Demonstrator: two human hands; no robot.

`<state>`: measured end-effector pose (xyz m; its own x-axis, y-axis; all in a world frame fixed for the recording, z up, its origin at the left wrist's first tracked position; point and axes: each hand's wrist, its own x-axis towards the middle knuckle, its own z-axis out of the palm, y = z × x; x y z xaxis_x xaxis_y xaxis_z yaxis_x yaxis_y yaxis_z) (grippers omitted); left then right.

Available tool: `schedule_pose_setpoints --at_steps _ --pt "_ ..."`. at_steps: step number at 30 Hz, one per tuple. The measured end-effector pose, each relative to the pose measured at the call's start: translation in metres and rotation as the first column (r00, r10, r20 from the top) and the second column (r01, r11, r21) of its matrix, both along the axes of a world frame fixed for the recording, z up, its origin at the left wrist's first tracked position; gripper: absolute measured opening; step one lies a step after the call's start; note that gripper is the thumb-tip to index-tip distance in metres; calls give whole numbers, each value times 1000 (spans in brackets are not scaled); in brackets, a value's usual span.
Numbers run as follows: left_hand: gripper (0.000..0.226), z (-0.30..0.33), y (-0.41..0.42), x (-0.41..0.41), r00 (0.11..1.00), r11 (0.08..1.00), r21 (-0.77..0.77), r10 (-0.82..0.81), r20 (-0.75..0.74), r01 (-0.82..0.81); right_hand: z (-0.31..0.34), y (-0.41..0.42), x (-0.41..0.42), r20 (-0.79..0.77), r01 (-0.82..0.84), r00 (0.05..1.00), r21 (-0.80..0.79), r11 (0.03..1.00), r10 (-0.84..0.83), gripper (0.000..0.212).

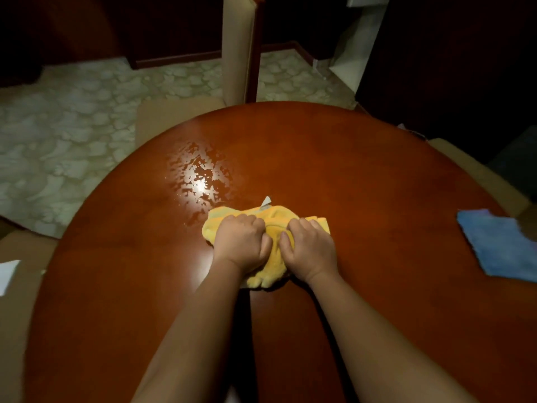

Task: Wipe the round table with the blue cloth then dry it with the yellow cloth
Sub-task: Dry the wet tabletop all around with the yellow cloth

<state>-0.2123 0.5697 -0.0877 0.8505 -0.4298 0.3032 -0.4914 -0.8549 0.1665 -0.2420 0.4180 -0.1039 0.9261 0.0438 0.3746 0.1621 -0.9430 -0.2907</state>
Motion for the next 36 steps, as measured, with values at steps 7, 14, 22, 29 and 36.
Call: schedule_pose_setpoints --at_steps 7,14,22,29,36 --pt "25 9 -7 -105 994 997 65 38 -101 -32 6 -11 -93 -66 -90 994 -12 996 89 27" --pt "20 12 -5 -151 982 997 74 16 -191 -2 14 -11 -140 -165 -125 980 -52 991 115 23" --pt "19 -3 -2 -115 989 1000 14 -18 -147 20 -6 -16 -107 5 -221 975 -1 975 221 23" --pt "22 0 -1 -57 986 999 1 -35 -160 35 -9 -11 -54 44 -163 986 9 987 163 26" --pt "26 -5 -1 11 988 993 -26 -113 -107 111 -7 -7 -1 43 -57 997 13 998 56 27"
